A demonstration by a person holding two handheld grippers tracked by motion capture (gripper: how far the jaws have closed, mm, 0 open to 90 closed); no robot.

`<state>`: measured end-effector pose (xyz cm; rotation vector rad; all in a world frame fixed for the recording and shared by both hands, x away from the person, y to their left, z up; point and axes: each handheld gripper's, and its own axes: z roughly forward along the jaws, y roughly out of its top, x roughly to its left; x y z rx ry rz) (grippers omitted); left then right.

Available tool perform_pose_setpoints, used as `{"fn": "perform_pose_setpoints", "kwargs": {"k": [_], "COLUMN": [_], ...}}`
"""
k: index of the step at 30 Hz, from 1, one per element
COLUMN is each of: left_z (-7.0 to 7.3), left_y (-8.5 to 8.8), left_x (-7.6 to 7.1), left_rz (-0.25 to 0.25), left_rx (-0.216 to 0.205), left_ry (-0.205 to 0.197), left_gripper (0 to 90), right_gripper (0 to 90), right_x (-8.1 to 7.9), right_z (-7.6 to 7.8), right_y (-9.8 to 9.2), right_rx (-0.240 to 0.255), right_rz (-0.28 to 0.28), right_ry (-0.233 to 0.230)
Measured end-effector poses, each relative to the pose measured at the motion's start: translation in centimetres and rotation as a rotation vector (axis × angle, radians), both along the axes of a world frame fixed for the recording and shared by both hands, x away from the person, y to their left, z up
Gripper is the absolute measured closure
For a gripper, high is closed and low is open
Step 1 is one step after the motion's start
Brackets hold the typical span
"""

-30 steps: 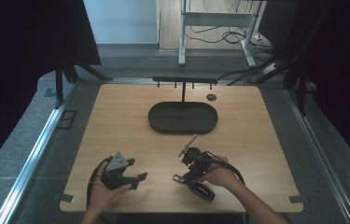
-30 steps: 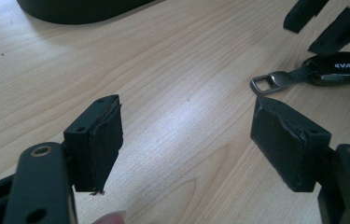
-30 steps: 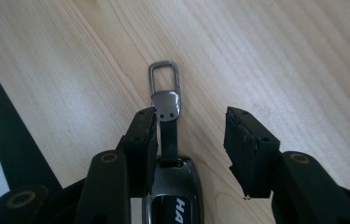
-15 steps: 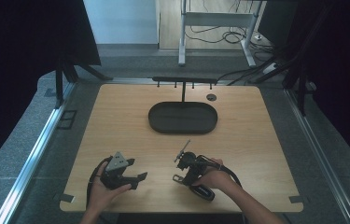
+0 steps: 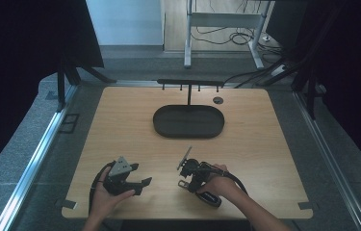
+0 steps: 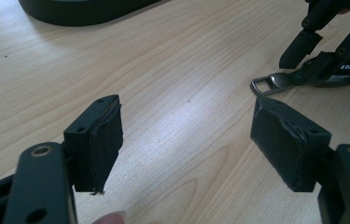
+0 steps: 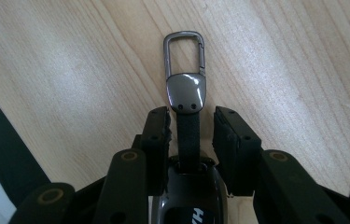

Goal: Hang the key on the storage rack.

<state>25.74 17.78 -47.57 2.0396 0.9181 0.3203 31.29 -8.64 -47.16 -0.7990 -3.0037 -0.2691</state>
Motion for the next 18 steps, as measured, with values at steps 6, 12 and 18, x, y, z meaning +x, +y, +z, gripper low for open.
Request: {"fn": "perform_pose_setpoints", "kwargs": {"k": [6,12,18], "left_z": [0.04,-0.08,-0.05], "left_y": [0.14,0.20,0.13], "left_x": [0.01,0.09,0.05], "left_rz": [0.003,0.006,0.005], "left_rx": [-0.001,0.000,0.000], "left_ry": [-0.001,0.003,0.001], "left_gripper": [25.6,25.6,25.6], "right_gripper": [68.2,71.9,76.7], "right_x": [-0.12,-0.27,-0.28], "right_z": [-0.30,-0.57,-0.55], "right_y": [0.24,0.47,0.49], "right_rx": [-0.032,-0.054,-0.058], "right_rz": [0.011,0.018,0.017], "right_ry": [-0.005,-0.019,-0.021]}}
